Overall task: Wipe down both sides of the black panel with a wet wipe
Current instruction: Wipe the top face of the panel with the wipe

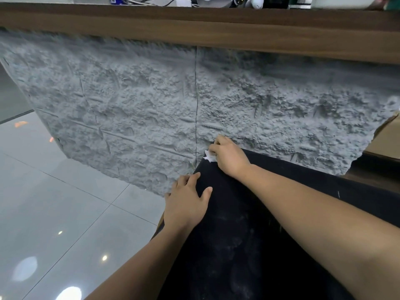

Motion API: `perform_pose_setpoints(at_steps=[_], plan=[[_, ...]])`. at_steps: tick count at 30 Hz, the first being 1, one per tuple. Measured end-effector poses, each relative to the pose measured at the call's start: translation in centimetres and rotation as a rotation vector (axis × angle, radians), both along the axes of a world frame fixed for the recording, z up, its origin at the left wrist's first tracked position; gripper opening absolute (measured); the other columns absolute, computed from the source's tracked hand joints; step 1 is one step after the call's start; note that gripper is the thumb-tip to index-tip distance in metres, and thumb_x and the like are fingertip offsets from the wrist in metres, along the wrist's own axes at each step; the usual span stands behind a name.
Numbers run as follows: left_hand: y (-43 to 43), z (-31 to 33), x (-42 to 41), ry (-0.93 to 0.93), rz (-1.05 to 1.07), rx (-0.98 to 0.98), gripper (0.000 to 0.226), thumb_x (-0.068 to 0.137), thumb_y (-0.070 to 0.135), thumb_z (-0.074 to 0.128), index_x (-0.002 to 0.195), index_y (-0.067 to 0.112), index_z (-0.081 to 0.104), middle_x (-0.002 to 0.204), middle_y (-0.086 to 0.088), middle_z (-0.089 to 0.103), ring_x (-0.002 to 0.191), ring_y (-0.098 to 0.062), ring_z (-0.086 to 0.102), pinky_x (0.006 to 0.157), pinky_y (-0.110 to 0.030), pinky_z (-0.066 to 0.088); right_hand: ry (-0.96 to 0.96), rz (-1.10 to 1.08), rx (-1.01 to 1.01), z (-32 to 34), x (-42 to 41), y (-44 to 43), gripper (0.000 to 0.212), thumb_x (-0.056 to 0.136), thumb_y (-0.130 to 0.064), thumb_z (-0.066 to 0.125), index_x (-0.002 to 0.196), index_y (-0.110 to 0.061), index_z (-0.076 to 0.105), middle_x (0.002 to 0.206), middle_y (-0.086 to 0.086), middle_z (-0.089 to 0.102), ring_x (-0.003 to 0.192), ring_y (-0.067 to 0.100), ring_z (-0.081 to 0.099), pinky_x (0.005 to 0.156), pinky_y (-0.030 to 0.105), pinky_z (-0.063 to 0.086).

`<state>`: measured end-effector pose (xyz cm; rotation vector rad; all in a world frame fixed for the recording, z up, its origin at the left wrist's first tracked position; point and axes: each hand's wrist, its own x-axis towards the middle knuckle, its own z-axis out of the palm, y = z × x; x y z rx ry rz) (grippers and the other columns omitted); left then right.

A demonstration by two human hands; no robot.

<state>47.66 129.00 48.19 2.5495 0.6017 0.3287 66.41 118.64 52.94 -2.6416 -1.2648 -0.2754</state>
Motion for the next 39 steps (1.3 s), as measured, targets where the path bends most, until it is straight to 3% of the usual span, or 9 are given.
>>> perform_pose_setpoints(at_steps=[2, 6, 9, 15, 18, 26, 30, 35, 39], plan=[[0.1, -0.1, 0.0, -0.006, 0.005, 0.002, 0.064, 0.098, 0.07, 0.042, 0.155, 0.041, 0.038, 0.153, 0.007, 0.045, 0.14, -0.021, 0.045, 0.111, -0.053, 0.042, 0.047, 0.045, 0.023, -0.2, 0.1, -0.2, 0.027, 0.095, 0.004, 0.053, 0.11, -0.013, 0.069, 0.105, 0.004, 0.051, 0.101, 0.028, 0.053, 0.078, 0.037, 0.044], [0.1, -0.4, 0.2, -0.004, 0.003, 0.004, 0.064, 0.098, 0.07, 0.042, 0.155, 0.041, 0.038, 0.153, 0.008, 0.044, 0.14, -0.021, 0.044, 0.111, -0.054, 0.042, 0.075, 0.129, 0.052, -1.0, -0.3, -1.4, 0.025, 0.101, -0.013, 0.058, 0.12, -0.013, 0.074, 0.107, 0.002, 0.057, 0.104, 0.023, 0.054, 0.091, 0.033, 0.046], [0.2, -0.5, 0.2, -0.001, 0.001, 0.006, 0.064, 0.098, 0.07, 0.041, 0.155, 0.041, 0.037, 0.152, 0.008, 0.044, 0.14, -0.021, 0.044, 0.11, -0.054, 0.042, 0.058, 0.156, 0.032, -1.2, -0.1, -1.8, 0.022, 0.102, -0.011, 0.06, 0.117, -0.01, 0.076, 0.11, 0.004, 0.06, 0.107, 0.024, 0.054, 0.095, 0.035, 0.047], [0.1, -0.5, 0.2, -0.01, 0.006, 0.004, 0.064, 0.098, 0.07, 0.041, 0.155, 0.041, 0.037, 0.151, 0.009, 0.045, 0.139, -0.019, 0.045, 0.11, -0.051, 0.042, 0.038, 0.037, 0.006, -1.0, 1.4, -0.2, 0.022, 0.098, 0.002, 0.055, 0.098, -0.012, 0.072, 0.104, 0.004, 0.058, 0.105, 0.025, 0.055, 0.08, 0.032, 0.042], [0.0, -0.4, 0.2, -0.013, 0.003, 0.009, 0.064, 0.098, 0.069, 0.041, 0.155, 0.041, 0.037, 0.151, 0.009, 0.045, 0.14, -0.018, 0.044, 0.111, -0.05, 0.042, 0.071, -0.05, 0.039, -1.1, 2.4, 0.5, 0.016, 0.097, -0.002, 0.061, 0.094, -0.014, 0.073, 0.102, 0.003, 0.057, 0.102, 0.024, 0.057, 0.073, 0.029, 0.036], [-0.1, -0.4, 0.1, -0.014, 0.001, 0.019, 0.063, 0.1, 0.068, 0.041, 0.156, 0.04, 0.036, 0.152, 0.01, 0.043, 0.139, -0.018, 0.044, 0.111, -0.05, 0.041, 0.037, -0.191, -0.01, -0.1, 4.2, 2.0, 0.007, 0.096, -0.004, 0.063, 0.095, -0.008, 0.07, 0.109, 0.009, 0.061, 0.101, 0.028, 0.06, 0.08, 0.038, 0.055], [0.0, -0.3, 0.1, -0.014, 0.005, 0.017, 0.063, 0.099, 0.068, 0.041, 0.156, 0.04, 0.037, 0.151, 0.009, 0.044, 0.139, -0.018, 0.044, 0.111, -0.05, 0.041, -0.006, -0.231, -0.033, -0.2, 4.0, 2.5, 0.017, 0.09, 0.007, 0.061, 0.097, -0.007, 0.067, 0.108, 0.011, 0.06, 0.097, 0.031, 0.061, 0.073, 0.037, 0.051], [0.0, -0.3, 0.1, -0.004, 0.001, 0.011, 0.064, 0.099, 0.069, 0.041, 0.156, 0.041, 0.037, 0.151, 0.009, 0.044, 0.139, -0.019, 0.044, 0.111, -0.05, 0.041, 0.069, -0.201, 0.027, -0.6, 3.6, 2.2, 0.021, 0.093, 0.006, 0.057, 0.094, -0.011, 0.069, 0.107, 0.007, 0.06, 0.099, 0.029, 0.06, 0.072, 0.034, 0.045], [0.1, -0.2, 0.1, 0.0, 0.002, 0.005, 0.064, 0.098, 0.069, 0.042, 0.155, 0.04, 0.037, 0.152, 0.009, 0.044, 0.138, -0.019, 0.044, 0.11, -0.049, 0.042, 0.097, -0.097, 0.082, -1.3, 2.2, 2.2, 0.026, 0.103, -0.008, 0.052, 0.114, -0.008, 0.075, 0.118, 0.011, 0.063, 0.113, 0.029, 0.058, 0.091, 0.037, 0.051]])
